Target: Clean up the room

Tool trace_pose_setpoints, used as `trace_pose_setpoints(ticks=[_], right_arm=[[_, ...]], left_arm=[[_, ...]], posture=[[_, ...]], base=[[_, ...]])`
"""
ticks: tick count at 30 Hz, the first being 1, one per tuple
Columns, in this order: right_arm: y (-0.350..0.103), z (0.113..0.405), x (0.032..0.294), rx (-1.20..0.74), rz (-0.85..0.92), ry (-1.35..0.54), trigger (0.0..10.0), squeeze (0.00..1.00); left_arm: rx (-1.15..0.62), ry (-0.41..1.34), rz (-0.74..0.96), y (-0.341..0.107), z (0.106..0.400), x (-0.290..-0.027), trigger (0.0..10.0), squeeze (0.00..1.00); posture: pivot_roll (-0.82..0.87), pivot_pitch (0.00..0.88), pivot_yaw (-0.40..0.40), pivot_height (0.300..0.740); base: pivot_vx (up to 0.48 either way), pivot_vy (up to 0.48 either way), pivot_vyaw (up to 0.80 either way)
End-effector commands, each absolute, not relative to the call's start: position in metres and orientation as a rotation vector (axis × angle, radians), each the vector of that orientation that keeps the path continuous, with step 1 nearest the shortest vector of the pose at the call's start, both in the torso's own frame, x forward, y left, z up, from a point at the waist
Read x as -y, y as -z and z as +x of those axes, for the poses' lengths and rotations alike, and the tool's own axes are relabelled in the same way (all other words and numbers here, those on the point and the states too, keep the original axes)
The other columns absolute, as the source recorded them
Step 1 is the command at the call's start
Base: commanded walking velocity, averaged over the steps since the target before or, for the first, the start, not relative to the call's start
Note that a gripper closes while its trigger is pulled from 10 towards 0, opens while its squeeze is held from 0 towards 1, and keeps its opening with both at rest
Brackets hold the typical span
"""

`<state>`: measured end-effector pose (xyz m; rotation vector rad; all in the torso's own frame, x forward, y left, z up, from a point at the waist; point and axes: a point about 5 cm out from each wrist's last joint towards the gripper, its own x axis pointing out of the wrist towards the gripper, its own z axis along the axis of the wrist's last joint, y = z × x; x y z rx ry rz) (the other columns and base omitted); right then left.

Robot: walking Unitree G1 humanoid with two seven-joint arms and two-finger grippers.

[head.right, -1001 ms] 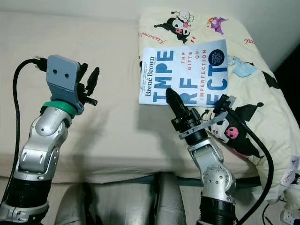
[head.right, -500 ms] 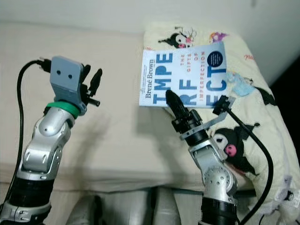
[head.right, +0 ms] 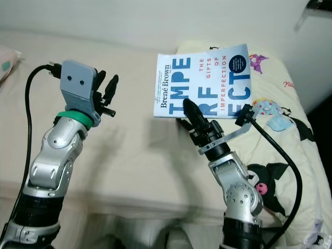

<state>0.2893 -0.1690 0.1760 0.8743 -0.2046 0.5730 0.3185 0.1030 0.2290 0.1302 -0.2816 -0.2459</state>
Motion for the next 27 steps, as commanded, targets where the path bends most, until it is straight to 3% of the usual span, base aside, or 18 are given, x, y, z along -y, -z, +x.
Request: trace_pose_setpoints(ticks=[1, 6, 14, 27], right_arm=[[-0.1805, 0.2898, 0.1745, 0.242, 0.888, -0.549, 10.0, 0.0], [-0.1813, 0.291, 0.1752, 0.251, 0.899, -0.54, 10.0, 0.0], [-0.1803, 0.2919, 0.1744, 0.247, 0.895, -0.53, 10.0, 0.0], [-0.1786, 0.2928, 0.1713, 0.235, 0.867, -0.532, 10.0, 0.0]], left_arm=[[0.269, 0.282, 0.113, -0.2274, 0.3183, -0.0968, 10.0, 0.0], [0.287, 0.31, 0.096, -0.231, 0.318, -0.0924, 10.0, 0.0], [0.305, 0.338, 0.083, -0.2355, 0.3176, -0.0874, 10.0, 0.0], [0.303, 0.333, 0.091, -0.2344, 0.3175, -0.0893, 10.0, 0.0]], posture=[[-0.06, 0.0, 0.019, 0.716], [-0.06, 0.0, 0.022, 0.716], [-0.07, 0.0, 0.028, 0.716], [-0.06, 0.001, 0.03, 0.716]], base=[[0.0, 0.0, 0.0], [0.0, 0.063, 0.0], [0.0, 0.468, -0.56], [0.0, 0.446, 0.0]])
